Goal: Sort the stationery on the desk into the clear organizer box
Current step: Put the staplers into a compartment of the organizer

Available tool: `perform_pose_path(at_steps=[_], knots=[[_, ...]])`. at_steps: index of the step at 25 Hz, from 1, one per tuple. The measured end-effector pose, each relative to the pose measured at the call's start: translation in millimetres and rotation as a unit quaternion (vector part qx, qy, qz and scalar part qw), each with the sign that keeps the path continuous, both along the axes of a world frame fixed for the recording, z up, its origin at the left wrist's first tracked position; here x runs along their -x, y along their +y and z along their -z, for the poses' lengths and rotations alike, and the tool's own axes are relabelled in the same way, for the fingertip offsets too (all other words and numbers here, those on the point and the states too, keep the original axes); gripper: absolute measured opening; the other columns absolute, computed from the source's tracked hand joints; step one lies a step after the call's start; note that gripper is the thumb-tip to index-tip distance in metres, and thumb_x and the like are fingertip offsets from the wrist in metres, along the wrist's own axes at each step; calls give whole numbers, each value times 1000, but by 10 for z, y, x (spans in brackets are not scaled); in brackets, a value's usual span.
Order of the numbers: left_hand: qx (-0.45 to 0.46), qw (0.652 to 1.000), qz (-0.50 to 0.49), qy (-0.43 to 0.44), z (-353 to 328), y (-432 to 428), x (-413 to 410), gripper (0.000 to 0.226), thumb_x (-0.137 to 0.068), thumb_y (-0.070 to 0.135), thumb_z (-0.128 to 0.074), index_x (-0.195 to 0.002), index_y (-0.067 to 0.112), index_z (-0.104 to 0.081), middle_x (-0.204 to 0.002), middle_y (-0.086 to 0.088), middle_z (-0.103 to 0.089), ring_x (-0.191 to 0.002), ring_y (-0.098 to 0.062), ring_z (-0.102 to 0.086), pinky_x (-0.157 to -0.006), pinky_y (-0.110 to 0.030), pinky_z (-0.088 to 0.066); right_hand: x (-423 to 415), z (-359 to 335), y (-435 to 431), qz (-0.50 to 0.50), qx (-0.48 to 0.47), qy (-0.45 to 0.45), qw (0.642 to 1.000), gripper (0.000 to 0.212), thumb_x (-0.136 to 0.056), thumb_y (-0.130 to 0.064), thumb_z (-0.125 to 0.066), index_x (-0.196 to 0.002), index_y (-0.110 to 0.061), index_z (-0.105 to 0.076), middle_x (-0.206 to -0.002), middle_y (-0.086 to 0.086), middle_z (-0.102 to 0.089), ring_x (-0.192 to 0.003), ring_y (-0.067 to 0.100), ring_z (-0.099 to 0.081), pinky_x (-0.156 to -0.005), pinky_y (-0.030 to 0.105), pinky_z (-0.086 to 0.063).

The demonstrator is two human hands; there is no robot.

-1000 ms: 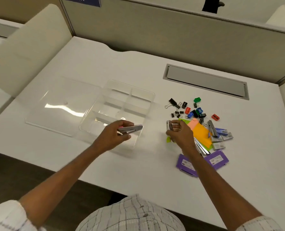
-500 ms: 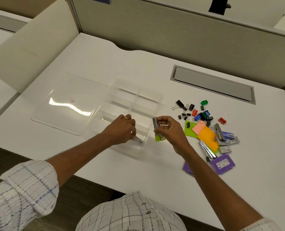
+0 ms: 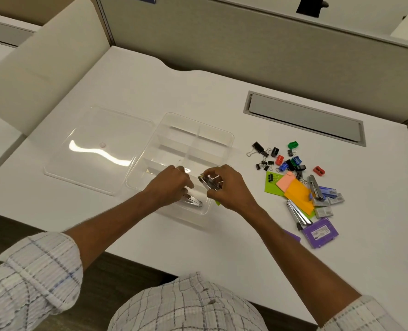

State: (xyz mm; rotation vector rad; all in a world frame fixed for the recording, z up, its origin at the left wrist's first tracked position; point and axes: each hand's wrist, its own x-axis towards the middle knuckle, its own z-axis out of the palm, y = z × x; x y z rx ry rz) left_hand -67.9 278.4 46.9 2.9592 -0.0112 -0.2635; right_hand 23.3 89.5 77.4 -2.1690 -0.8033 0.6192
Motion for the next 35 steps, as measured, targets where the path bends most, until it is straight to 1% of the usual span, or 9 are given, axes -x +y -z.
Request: perform_pose_path(at_steps=[5,9,13,15,18,21,23,27,35], knots=[[66,988,-84,-111,-112,208,197,23,-89,11,-69,-111,14,-76,-116,-4,-74,-109,-24,-66,-90,-38,-54,80,97,268,-106,78,-68,989,51,-74,-20,-76,-123,-16,-64,-112,3,-65,-100,19,-63,-87,31,-53],[107,980,-126,-112,-53,244,369,31,-96,14,-62,-127,12,-67,-134,-5,-65,-128,-22,-58,-107,-33,-44,147,229,501,-182,130,-125,967,36,-83,-20,-70,-117,-12,-62,-112,7,-64,-99,26,-62,-85,40,-53],[95,985,-73,-122,23,231,482,34,-97,13,-60,-131,10,-64,-142,-4,-59,-141,-20,-45,-118,-32,-30,182,356,518,-193,120,-176,958,15,-92,-21,-64,-103,-11,-63,-102,6,-65,-88,27,-64,-74,41,-55],[82,988,-39,-124,62,214,523,34,-97,13,-61,-130,11,-65,-141,-4,-59,-142,-21,-44,-119,-32,-28,191,385,469,-190,115,-204,954,14,-95,-25,-59,-94,-12,-65,-94,4,-68,-80,26,-65,-67,39,-55],[74,991,-15,-113,114,173,540,35,-98,17,-58,-133,13,-62,-143,-3,-58,-144,-19,-41,-120,-31,-25,183,358,348,-185,125,-227,948,11,-92,-14,-60,-96,-17,-70,-94,0,-72,-83,26,-67,-68,39,-57],[81,991,10,-108,129,121,511,35,-101,18,-53,-135,13,-60,-144,-2,-57,-145,-16,-38,-122,-29,-23,137,295,49,-93,69,-226,967,29,-88,-3,-60,-105,-23,-73,-118,-6,-73,-106,21,-69,-80,37,-59],[91,990,25,-104,111,68,482,38,-103,21,-48,-139,13,-56,-147,0,-54,-148,-14,-33,-124,-29,-22,76,290,-239,-14,22,-222,975,30,-90,-1,-59,-107,-21,-74,-128,-5,-69,-120,17,-65,-94,36,-56],[123,985,42,-111,41,-178,363,42,-105,25,-45,-146,14,-48,-154,1,-44,-151,-14,-26,-125,-29,-18,-6,395,-888,76,49,-212,973,29,-97,-10,-59,-123,-17,-69,-141,0,-60,-140,17,-47,-111,38,-44],[149,973,119,-130,7,-980,-132,48,-105,36,-41,-147,12,-46,-156,-1,-42,-151,-15,-27,-125,-34,-19,-189,591,-1830,221,128,-164,953,34,-100,-22,-56,-134,-19,-60,-151,1,-49,-143,20,-40,-116,39,-37]])
